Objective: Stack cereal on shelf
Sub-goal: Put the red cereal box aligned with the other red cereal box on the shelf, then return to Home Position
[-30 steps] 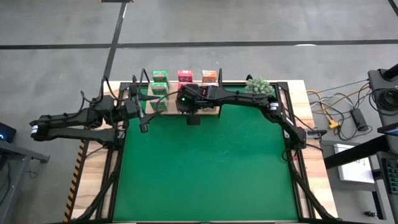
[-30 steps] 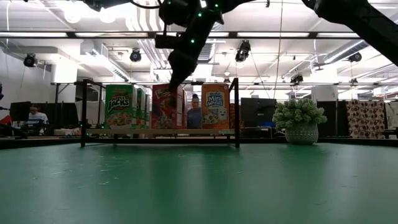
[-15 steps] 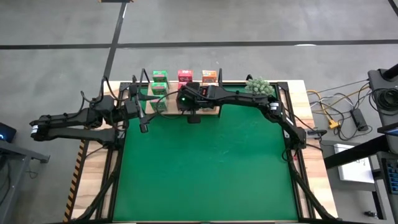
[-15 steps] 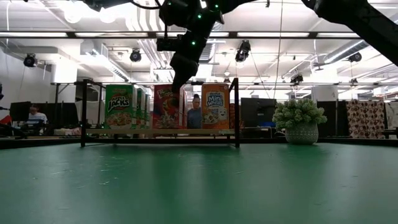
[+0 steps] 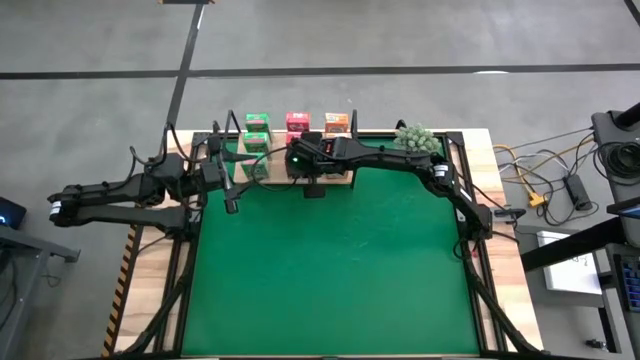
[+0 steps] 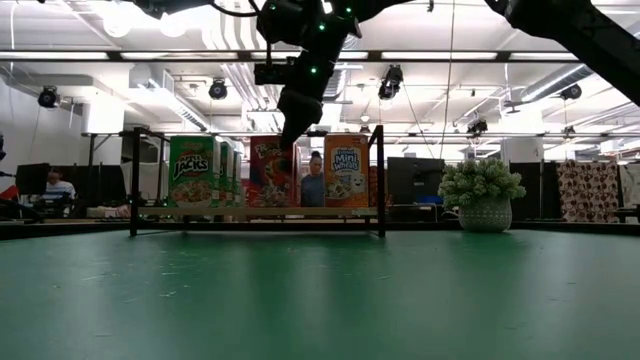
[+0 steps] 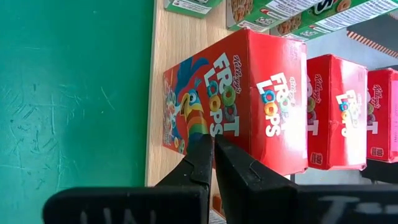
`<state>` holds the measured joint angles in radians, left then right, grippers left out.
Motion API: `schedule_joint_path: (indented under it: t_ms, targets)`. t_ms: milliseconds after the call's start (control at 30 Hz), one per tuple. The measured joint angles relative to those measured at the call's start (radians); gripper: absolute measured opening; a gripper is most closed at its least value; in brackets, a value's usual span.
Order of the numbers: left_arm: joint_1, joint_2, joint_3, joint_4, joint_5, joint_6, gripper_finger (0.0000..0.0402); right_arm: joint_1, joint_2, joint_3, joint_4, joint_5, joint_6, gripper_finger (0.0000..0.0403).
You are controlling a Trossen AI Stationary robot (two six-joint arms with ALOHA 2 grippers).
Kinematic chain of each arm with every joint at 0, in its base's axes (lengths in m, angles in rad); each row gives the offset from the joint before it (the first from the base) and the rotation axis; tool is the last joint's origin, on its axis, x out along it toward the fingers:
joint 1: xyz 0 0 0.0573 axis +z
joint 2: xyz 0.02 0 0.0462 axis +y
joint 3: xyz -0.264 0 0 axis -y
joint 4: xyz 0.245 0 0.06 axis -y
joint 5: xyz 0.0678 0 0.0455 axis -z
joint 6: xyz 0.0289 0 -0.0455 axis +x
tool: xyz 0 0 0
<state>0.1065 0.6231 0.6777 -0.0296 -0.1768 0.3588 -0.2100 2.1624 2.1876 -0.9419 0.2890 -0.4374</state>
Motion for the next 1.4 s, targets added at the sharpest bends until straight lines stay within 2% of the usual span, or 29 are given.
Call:
schedule_joint_path:
  t_ms: [600, 933, 1033, 1233, 1400]
  targets:
    - [0.0, 0.0, 0.0, -0.005, 0.0, 0.0, 0.0236, 0.016, -0.012, 0.072, 0.003, -0.063, -0.013, 0.0009]
    - [0.0, 0.0, 0.0, -0.014, 0.0, 0.0, 0.0236, -0.043, -0.027, 0.118, 0.025, -0.084, -0.053, 0.0009]
    - [0.0, -0.001, 0.0, -0.024, 0.0, 0.0, 0.0236, -0.034, -0.058, 0.119, 0.008, -0.124, -0.053, 0.0009]
    - [0.0, -0.043, 0.0, -0.088, 0.0, -0.006, 0.0236, -0.027, -0.156, 0.042, 0.001, -0.306, -0.026, 0.0009]
    - [0.0, -0.101, 0.0, -0.167, 0.0, -0.064, 0.0236, -0.01, -0.249, -0.111, 0.08, -0.325, -0.021, 0.0009]
